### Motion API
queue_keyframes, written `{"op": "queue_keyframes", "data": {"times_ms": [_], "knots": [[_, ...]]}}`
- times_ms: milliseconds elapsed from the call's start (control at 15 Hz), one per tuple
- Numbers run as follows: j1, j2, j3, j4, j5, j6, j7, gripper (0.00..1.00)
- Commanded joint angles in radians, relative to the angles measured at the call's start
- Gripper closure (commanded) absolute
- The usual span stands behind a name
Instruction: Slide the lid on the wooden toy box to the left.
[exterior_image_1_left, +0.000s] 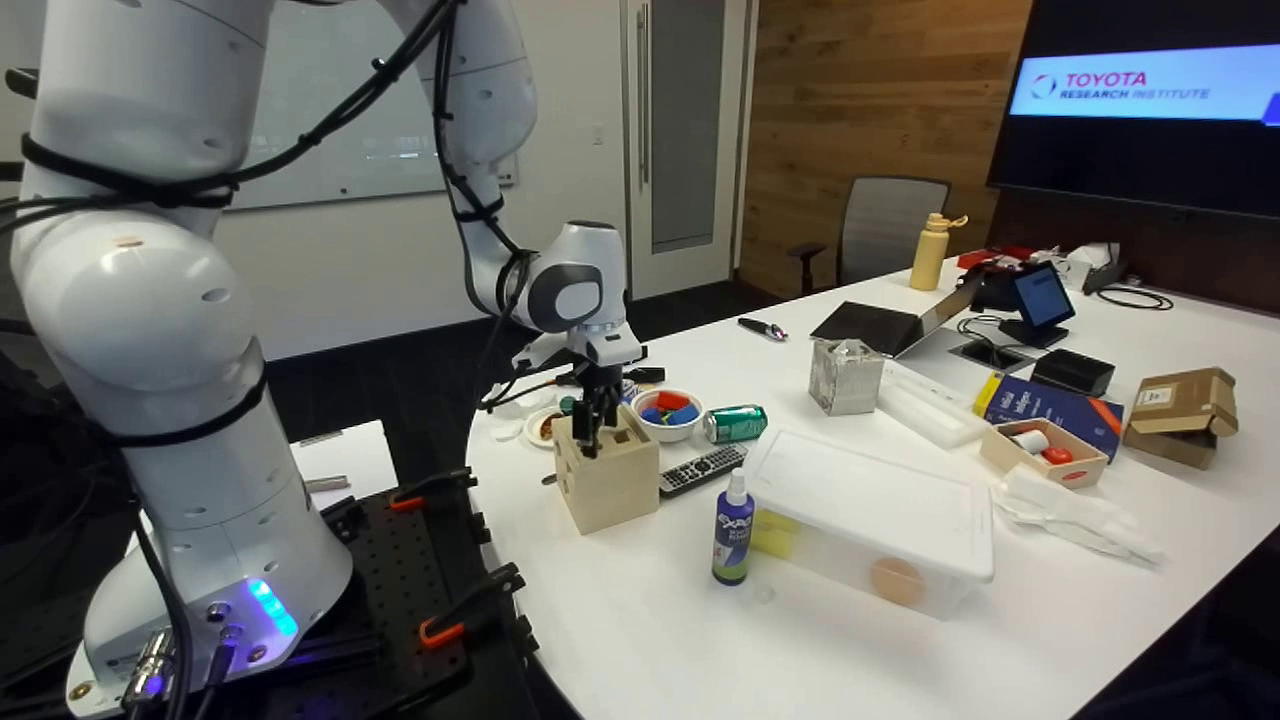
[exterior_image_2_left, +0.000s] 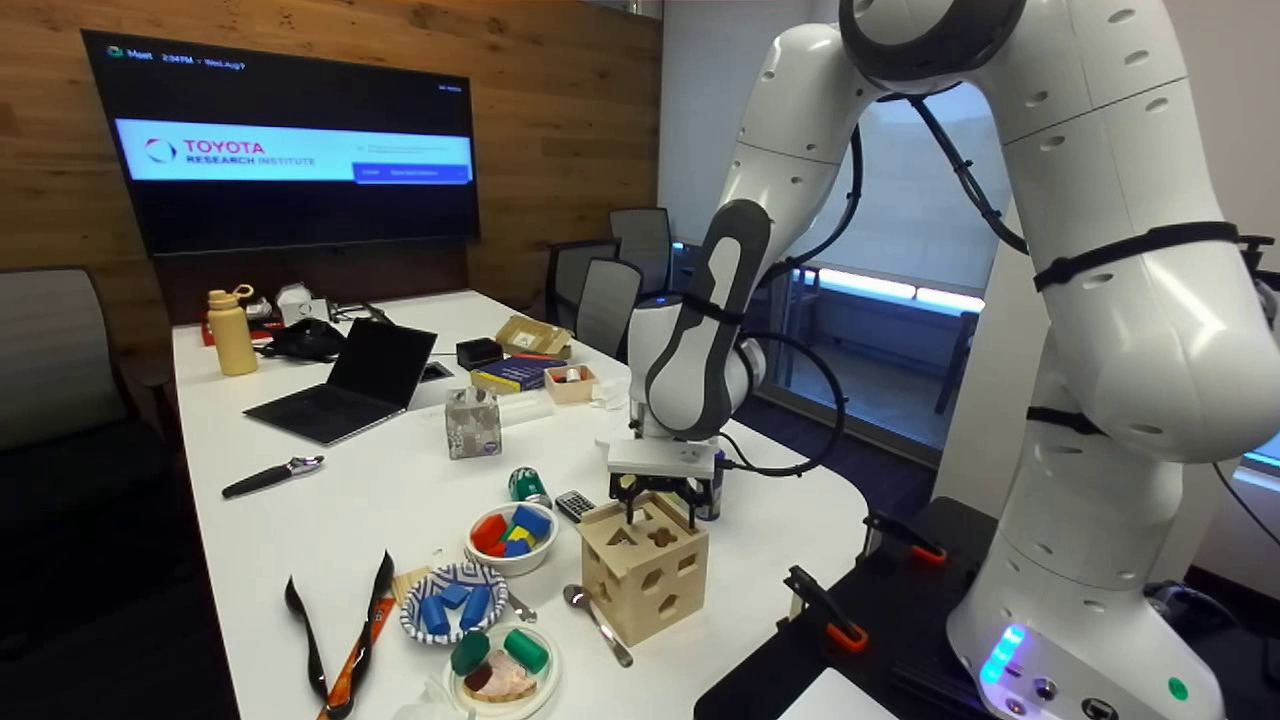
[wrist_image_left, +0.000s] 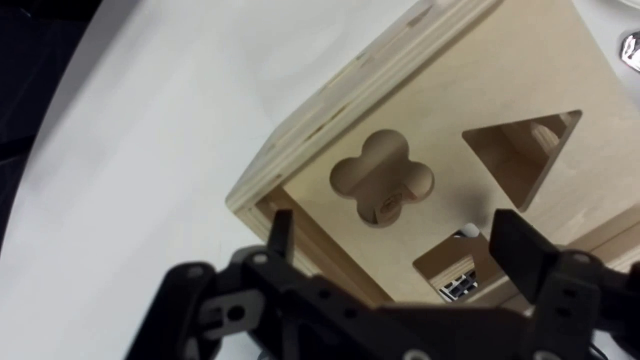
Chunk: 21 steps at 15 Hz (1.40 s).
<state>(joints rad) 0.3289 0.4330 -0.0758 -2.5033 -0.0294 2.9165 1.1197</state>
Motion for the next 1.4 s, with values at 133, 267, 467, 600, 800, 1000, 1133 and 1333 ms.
{"op": "queue_keyframes", "data": {"times_ms": [133, 267, 467, 600, 800, 1000, 1133, 1333], "knots": [[0.048, -0.012, -0.018, 0.026, 0.002, -0.063, -0.013, 0.00], [0.052, -0.003, -0.016, 0.041, -0.005, -0.076, -0.016, 0.00], [0.035, 0.022, 0.007, 0.060, 0.003, -0.063, -0.037, 0.00], [0.017, 0.043, 0.025, 0.069, 0.013, -0.037, -0.072, 0.00], [-0.011, 0.066, 0.059, 0.081, 0.039, -0.010, -0.132, 0.00], [-0.070, 0.077, 0.124, 0.089, 0.097, 0.016, -0.219, 0.00], [-0.127, 0.082, 0.188, 0.094, 0.161, 0.025, -0.300, 0.00], [-0.200, 0.090, 0.269, 0.102, 0.259, 0.025, -0.424, 0.00]]}}
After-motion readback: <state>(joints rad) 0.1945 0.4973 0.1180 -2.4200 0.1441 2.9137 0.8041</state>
